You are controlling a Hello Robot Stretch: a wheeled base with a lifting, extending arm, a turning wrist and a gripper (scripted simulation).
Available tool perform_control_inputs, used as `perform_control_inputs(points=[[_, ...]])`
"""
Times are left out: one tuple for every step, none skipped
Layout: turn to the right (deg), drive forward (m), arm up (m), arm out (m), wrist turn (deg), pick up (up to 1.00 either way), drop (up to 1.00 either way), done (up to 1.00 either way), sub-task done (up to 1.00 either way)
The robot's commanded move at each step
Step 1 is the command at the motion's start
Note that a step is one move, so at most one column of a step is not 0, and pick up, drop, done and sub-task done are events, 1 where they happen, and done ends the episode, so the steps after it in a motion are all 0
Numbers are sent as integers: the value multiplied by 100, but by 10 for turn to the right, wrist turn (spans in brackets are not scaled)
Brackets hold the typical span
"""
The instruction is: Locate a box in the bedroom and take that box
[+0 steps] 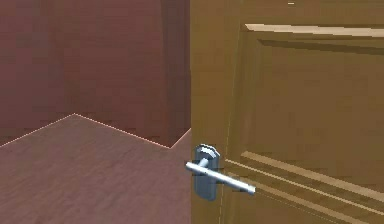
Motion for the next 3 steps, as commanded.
perform_control_inputs(points=[[0,0,0,0,0,100,0,0,0],[0,0,10,0,0,0,0,0,0],[0,0,0,0,0,0,0,100,0]])
